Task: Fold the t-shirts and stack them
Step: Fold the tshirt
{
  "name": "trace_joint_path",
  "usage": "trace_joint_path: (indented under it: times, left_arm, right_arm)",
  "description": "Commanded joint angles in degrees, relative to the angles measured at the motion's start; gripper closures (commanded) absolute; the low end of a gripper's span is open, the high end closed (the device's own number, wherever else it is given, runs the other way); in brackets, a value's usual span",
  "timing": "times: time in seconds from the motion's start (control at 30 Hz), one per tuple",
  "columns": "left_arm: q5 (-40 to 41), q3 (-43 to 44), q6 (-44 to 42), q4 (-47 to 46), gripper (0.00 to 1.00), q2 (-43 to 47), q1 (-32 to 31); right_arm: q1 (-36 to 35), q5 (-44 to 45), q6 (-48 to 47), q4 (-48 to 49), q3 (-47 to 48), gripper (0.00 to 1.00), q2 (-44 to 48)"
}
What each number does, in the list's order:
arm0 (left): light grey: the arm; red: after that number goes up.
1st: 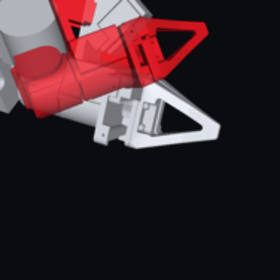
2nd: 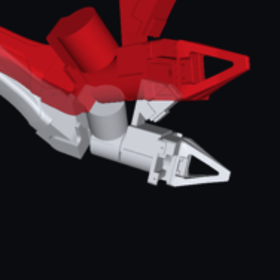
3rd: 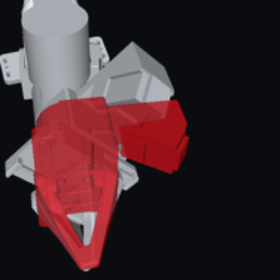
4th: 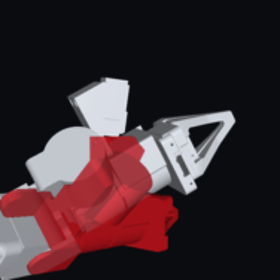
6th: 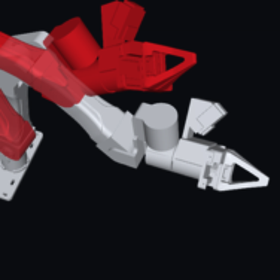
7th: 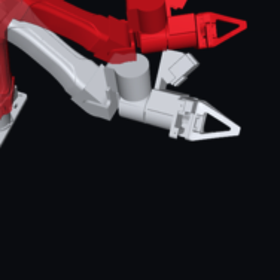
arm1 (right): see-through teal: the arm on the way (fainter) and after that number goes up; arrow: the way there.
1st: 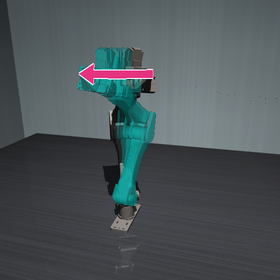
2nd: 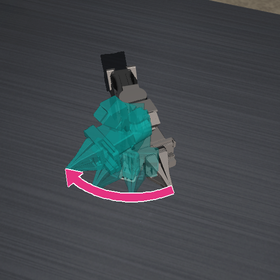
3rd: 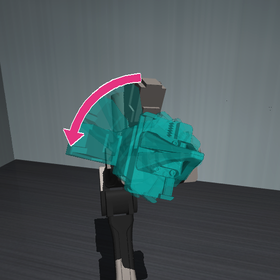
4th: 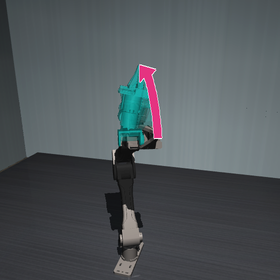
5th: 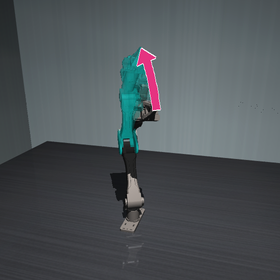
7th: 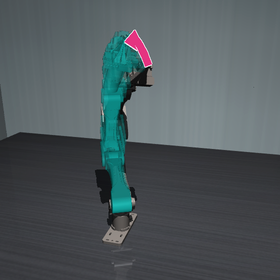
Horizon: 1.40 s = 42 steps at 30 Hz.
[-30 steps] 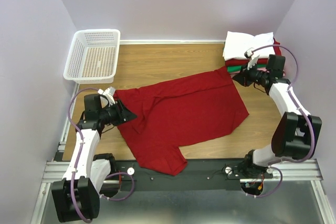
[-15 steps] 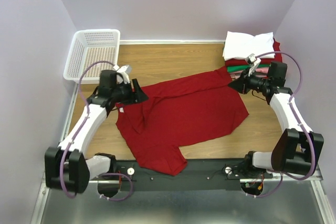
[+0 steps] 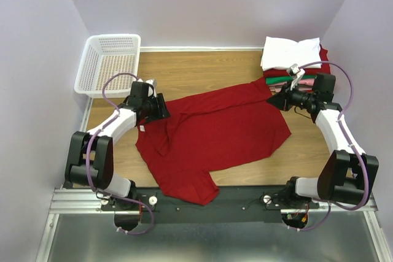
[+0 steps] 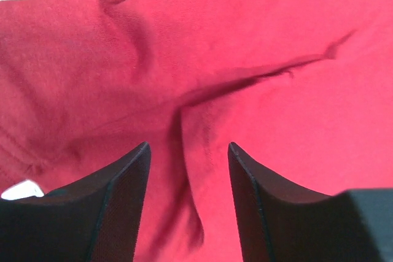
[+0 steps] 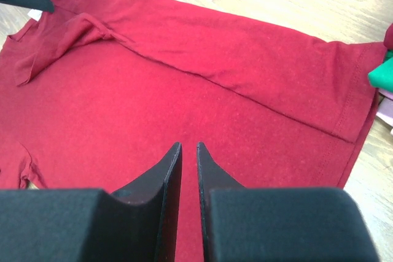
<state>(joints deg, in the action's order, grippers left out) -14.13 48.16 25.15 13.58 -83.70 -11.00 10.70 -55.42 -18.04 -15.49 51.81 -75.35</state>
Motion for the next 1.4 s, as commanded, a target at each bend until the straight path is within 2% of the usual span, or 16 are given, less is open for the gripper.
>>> trace_joint_path:
  times: [0.0,0.23,0.33,0.43,0.5,0.57,0.93,1.27,1.33,1.37]
  left_arm:
    - [0.34,-1.05,0.08,-4.09,0.41,-2.95,-0.33]
    - [-4.85,-1.49,-0.10,-6.73,0.51,-7.44,-0.33]
    - [-6.78,-2.02,-0.01,-7.52,0.59,-7.62,-0.51]
    - [-8.89,-2.46,-0.01,-8.31,0.70,-7.88,-0.60]
    - [-10.30,-2.72,-0.10,-8.84,0.82,-7.97,-0.60]
    - [-10.92,-2.98,0.16,-9.01,1.00,-7.88,-0.77]
    - [-17.07,-3.51,1.66,-9.19,1.00,-2.44,-3.14]
    - [-20.23,-4.65,3.68,-11.12,1.00,-3.66,-10.70]
    - [-21.20,-4.83,2.90,-11.21,0.86,-5.15,-12.02]
    - [-21.29,-4.92,2.63,-10.78,0.73,-5.50,-13.24]
  right_arm:
    - [0.81,-1.01,-0.50,-0.60,-0.75,0.78,-0.50]
    - [1.43,-1.10,-0.59,-0.69,-0.84,0.78,-0.32]
    - [1.69,-1.36,-0.59,-0.69,-0.84,0.78,-0.23]
    - [1.87,-1.53,-0.50,-0.69,-0.84,0.78,-0.15]
    - [2.04,-1.53,-0.42,-0.60,-0.84,0.78,-0.23]
    - [2.22,-1.62,-0.41,-0.69,-0.92,0.78,-0.15]
    - [2.75,-1.80,-0.50,-0.69,-0.92,0.78,0.03]
    - [3.10,-1.89,-0.59,-0.60,-1.01,0.78,0.12]
    - [3.19,-1.89,-0.59,-0.69,-1.01,0.78,0.21]
    - [3.27,-1.89,-0.68,-0.60,-0.92,0.78,0.21]
